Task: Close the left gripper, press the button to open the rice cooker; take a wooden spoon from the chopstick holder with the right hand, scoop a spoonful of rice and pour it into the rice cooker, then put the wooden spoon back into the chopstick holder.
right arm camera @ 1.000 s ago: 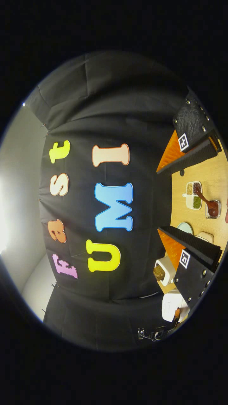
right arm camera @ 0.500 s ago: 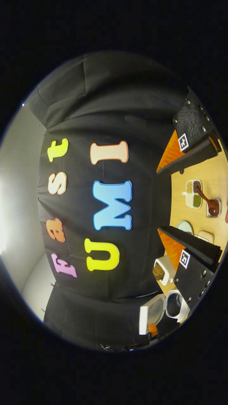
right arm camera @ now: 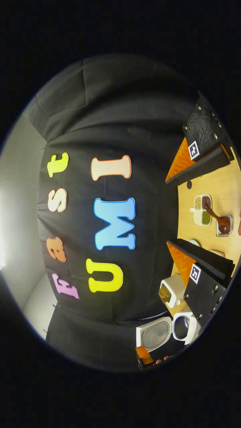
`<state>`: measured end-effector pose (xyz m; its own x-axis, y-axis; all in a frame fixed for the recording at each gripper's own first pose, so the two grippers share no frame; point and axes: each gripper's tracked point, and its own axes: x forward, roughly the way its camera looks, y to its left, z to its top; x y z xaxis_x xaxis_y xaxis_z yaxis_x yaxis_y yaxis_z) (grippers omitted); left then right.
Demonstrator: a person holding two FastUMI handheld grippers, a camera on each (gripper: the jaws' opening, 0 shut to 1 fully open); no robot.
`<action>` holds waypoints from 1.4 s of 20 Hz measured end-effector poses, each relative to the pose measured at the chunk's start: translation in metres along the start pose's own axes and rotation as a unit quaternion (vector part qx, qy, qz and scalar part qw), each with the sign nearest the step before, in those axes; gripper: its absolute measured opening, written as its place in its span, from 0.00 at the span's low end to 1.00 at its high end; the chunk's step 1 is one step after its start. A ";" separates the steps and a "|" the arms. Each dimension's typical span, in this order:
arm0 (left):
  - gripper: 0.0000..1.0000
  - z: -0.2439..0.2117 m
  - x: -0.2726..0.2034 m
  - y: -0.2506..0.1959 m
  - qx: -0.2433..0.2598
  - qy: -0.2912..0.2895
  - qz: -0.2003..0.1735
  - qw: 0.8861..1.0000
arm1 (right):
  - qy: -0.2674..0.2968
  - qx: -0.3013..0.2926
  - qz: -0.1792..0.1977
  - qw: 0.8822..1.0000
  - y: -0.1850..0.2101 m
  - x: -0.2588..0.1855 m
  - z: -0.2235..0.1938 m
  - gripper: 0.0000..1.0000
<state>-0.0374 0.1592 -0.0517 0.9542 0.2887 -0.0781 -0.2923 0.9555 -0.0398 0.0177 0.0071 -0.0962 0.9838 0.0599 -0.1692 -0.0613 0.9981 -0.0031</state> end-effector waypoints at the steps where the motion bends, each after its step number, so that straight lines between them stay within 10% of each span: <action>1: 0.82 0.004 -0.001 -0.010 0.004 -0.005 -0.010 1.000 | 0.002 0.000 -0.003 1.000 -0.003 0.002 -0.003 0.97; 8: 1.00 0.000 -0.013 -0.058 0.008 -0.002 -0.066 0.998 | 0.015 -0.002 -0.011 1.000 -0.016 0.025 -0.037 0.97; 28: 0.95 0.010 -0.028 -0.056 0.014 -0.009 -0.045 0.999 | 0.192 0.055 0.035 0.979 -0.008 0.092 -0.236 0.97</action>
<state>-0.0472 0.0984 -0.0369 0.9774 0.2032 -0.0578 -0.2045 0.9787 -0.0184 0.0686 0.0013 -0.3441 0.8407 0.1395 -0.5232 -0.0863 0.9884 0.1248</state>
